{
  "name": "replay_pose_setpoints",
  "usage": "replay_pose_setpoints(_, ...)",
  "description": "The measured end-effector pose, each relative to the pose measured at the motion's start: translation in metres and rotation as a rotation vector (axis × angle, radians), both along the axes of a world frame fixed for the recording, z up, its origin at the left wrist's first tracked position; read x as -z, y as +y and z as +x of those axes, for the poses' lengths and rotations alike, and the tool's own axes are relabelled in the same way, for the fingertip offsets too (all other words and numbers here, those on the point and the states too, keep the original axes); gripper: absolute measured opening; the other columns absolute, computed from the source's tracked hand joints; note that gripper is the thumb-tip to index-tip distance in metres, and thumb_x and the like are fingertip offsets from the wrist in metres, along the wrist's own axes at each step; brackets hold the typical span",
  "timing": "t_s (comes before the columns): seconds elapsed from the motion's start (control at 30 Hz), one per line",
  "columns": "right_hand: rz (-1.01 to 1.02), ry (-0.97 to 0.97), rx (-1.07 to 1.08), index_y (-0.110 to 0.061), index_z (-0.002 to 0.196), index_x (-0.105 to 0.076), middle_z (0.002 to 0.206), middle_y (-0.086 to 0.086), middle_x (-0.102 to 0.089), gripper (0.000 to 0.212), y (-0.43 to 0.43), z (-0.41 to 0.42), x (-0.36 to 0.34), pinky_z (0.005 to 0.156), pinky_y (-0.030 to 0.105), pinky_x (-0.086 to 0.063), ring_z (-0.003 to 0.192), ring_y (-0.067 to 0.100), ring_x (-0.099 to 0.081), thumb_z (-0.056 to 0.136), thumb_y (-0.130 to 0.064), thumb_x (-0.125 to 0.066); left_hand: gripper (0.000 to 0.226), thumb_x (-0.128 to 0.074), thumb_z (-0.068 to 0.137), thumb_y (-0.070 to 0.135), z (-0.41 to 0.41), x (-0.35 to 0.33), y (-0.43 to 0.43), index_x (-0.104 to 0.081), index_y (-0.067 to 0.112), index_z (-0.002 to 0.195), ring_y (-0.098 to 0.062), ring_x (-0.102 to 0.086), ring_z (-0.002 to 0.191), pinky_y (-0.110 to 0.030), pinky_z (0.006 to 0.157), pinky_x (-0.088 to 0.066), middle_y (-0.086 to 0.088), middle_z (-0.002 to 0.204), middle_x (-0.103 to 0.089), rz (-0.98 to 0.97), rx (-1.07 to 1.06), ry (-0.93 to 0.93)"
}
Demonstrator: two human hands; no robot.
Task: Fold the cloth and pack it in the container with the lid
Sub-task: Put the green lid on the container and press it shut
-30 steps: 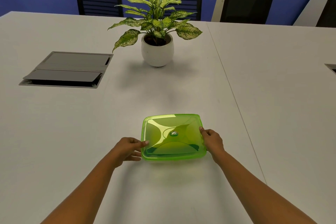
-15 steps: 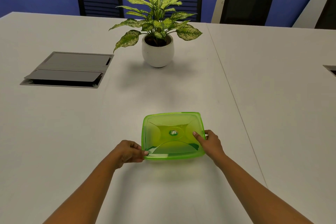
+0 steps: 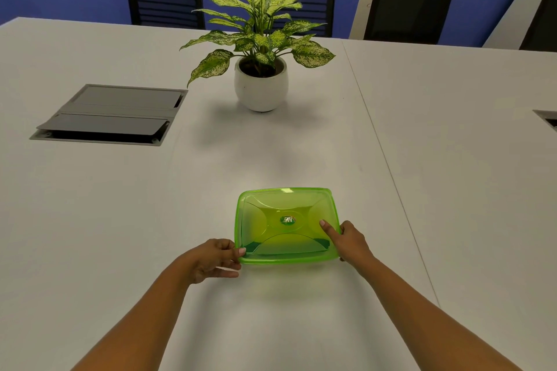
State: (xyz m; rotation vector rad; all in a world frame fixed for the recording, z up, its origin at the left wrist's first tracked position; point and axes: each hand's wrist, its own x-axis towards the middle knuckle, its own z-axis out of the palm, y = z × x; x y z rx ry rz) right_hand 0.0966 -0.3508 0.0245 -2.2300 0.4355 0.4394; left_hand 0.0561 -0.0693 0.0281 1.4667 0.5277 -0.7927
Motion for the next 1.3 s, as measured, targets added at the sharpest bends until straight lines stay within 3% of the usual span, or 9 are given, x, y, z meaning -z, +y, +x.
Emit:
replay_pose_setpoints(0.17,0.039,0.024,0.016,-0.018,0.065,-0.031,0.071,0.000,-0.042,0.048,0.000,0.001,0.002,0.051,0.026,-0.045,0.059,0.015,-0.044,0.085,-0.057,-0.053,0.013,-0.068,0.082,0.011,0.002,0.004,0.002,-0.058,0.005,0.076,-0.017,-0.061,0.072,-0.020,0.056,-0.060,-0.011,0.078,-0.063,0.038,-0.056,0.001)
replay_pose_setpoints(0.33,0.008,-0.021,0.054,-0.013,0.082,-0.043,0.090,0.009,-0.053,0.045,0.002,-0.003,-0.001,0.071,0.034,-0.044,0.076,0.025,-0.053,0.082,-0.056,-0.057,0.014,-0.072,0.078,0.010,0.002,0.008,0.003,-0.061,0.001,0.076,-0.019,-0.064,0.071,-0.021,0.054,-0.060,-0.014,0.078,-0.065,0.062,-0.109,-0.012)
replay_pose_setpoints(0.43,-0.346,-0.416,0.050,-0.006,0.111,-0.052,0.114,0.015,-0.054,0.055,0.015,-0.013,-0.006,0.082,0.043,-0.045,0.106,0.035,-0.052,0.079,-0.049,-0.066,0.014,-0.072,0.079,0.013,0.003,0.009,0.001,-0.062,0.002,0.078,-0.019,-0.064,0.071,-0.021,0.054,-0.060,-0.014,0.076,-0.065,0.060,-0.088,0.002)
replay_pose_setpoints(0.57,-0.455,-0.894,-0.421,-0.013,0.102,-0.067,0.104,0.013,-0.068,0.045,0.051,-0.026,-0.018,0.074,0.047,-0.052,0.093,0.035,-0.065,0.065,-0.037,-0.080,0.014,-0.070,0.081,0.017,0.003,0.008,0.000,-0.063,0.004,0.078,-0.018,-0.066,0.071,-0.021,0.058,-0.060,-0.013,0.076,-0.065,0.066,-0.018,0.007)
replay_pose_setpoints(0.67,-0.477,-0.603,-0.853,-0.034,0.132,-0.047,0.147,0.009,-0.041,0.063,0.072,-0.028,-0.014,0.104,0.068,-0.027,0.138,0.032,-0.033,0.076,-0.059,-0.059,0.014,-0.068,0.083,0.018,0.002,0.009,-0.001,-0.063,0.006,0.079,-0.018,-0.066,0.071,-0.020,0.058,-0.060,-0.011,0.076,-0.064,0.056,-0.004,0.006)
replay_pose_setpoints(0.77,-0.570,-0.407,-1.026,-0.049,0.143,-0.012,0.161,0.000,0.004,0.069,0.077,-0.024,-0.001,0.105,0.073,0.003,0.147,0.029,0.011,0.082,-0.069,-0.037,0.015,-0.068,0.082,0.019,0.001,0.010,-0.001,-0.062,0.007,0.077,-0.018,-0.065,0.071,-0.021,0.059,-0.059,-0.011,0.075,-0.064,0.060,-0.013,0.008)
replay_pose_setpoints(0.93,-0.635,-0.384,-1.058,-0.052,0.142,-0.004,0.160,-0.001,0.012,0.063,0.078,-0.021,0.006,0.102,0.076,0.004,0.146,0.030,0.015,0.087,-0.067,-0.030,0.022,-0.075,0.075,0.017,0.007,0.003,0.002,-0.061,0.007,0.087,-0.016,-0.066,0.071,-0.023,0.060,-0.057,-0.009,0.079,-0.068,0.113,0.003,0.017)
replay_pose_setpoints(1.13,-0.637,-0.380,-1.050,-0.053,0.142,-0.002,0.160,-0.001,0.012,0.063,0.078,-0.022,0.005,0.102,0.076,0.006,0.146,0.031,0.015,0.087,-0.067,-0.030,0.045,-0.061,0.089,0.016,0.035,-0.009,-0.008,-0.046,0.007,0.131,-0.028,-0.058,0.097,-0.038,0.086,-0.051,-0.020,0.120,-0.059,0.130,-0.220,-0.162)
replay_pose_setpoints(1.3,-0.637,-0.374,-1.047,-0.053,0.142,-0.002,0.160,-0.001,0.013,0.063,0.078,-0.022,0.004,0.102,0.075,0.008,0.146,0.031,0.016,0.087,-0.067,-0.029,0.041,-0.056,0.091,0.012,0.058,-0.014,-0.022,-0.050,0.007,0.131,-0.037,-0.059,0.107,-0.042,0.086,-0.051,-0.022,0.121,-0.059,0.224,-0.257,-0.272)
